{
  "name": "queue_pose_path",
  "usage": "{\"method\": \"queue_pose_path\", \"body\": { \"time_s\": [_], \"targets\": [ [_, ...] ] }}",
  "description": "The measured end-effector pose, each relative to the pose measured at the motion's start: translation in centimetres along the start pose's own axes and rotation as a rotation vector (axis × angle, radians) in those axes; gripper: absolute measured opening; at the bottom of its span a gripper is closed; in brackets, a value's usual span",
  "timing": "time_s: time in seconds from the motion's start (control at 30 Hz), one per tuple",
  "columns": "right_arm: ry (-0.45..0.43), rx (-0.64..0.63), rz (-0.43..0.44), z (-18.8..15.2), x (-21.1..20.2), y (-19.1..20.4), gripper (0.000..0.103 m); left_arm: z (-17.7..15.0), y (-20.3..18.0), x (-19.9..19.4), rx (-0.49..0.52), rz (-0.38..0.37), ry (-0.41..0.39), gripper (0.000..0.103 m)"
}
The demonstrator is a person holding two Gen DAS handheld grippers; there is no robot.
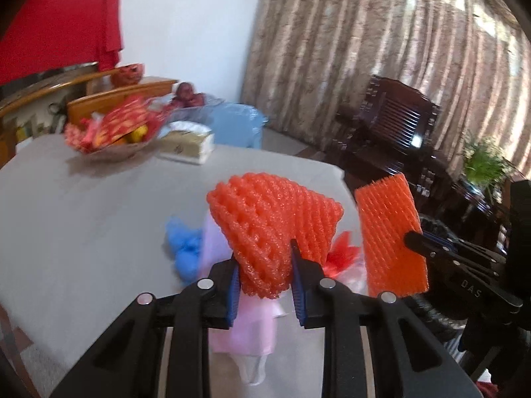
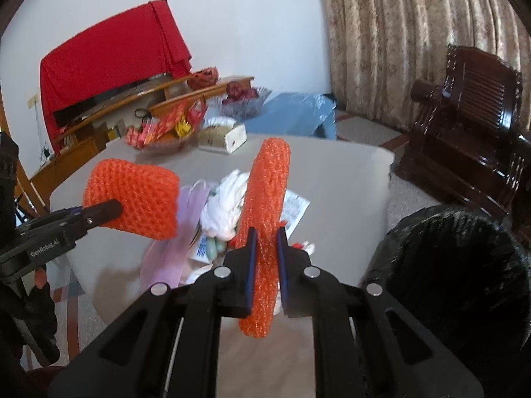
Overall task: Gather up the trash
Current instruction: 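Carry both orange foam nets over the black trash bin, then open both grippers to drop the orange nets into the bin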
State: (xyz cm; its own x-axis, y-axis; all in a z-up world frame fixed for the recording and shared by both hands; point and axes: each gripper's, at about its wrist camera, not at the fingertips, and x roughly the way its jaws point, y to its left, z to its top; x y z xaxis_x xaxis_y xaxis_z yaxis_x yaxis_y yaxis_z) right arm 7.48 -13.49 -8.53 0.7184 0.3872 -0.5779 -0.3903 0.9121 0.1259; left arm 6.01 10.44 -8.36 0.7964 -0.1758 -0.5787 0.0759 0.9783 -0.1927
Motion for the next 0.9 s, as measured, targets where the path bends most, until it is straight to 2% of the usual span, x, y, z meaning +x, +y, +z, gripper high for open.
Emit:
{"method": "queue_pose_path", "body": {
  "time_s": [0.2, 0.37, 0.53, 0.7, 0.8, 0.87, 0.9],
  "targets": [
    [-0.063, 0.053, -0.073, 0.4, -3.8, -3.4, 0.011, 1.2, -6.1, 2.4, 0.097, -0.106, 0.009, 0.026],
    [-0.093, 0.104, -0.186, -0.1, -6.8, -7.6, 0.011, 1.3, -12.0, 4.7, 0.174, -0.209, 0.031, 0.026],
    [-0.075, 0.174, -0.302, -2.2, -8.6, -12.3, 0.011, 0.7, -17.7, 7.5, 0.24, -0.296, 0.075, 0.026],
    [-0.028, 0.233, -0.408, -4.8, -9.0, -16.1, 0.011, -0.4, -21.9, 9.8, 0.293, -0.347, 0.122, 0.026],
    [-0.004, 0.265, -0.457, -5.8, -8.5, -17.6, 0.016, -1.1, -24.1, 11.1, 0.31, -0.381, 0.167, 0.029],
    [0.006, 0.285, -0.48, -6.6, -8.6, -18.3, 0.027, -1.5, -24.8, 11.6, 0.318, -0.398, 0.192, 0.043],
    [0.007, 0.289, -0.49, -6.8, -8.6, -18.6, 0.037, -1.6, -24.9, 11.7, 0.318, -0.399, 0.195, 0.049]
  ]
}}
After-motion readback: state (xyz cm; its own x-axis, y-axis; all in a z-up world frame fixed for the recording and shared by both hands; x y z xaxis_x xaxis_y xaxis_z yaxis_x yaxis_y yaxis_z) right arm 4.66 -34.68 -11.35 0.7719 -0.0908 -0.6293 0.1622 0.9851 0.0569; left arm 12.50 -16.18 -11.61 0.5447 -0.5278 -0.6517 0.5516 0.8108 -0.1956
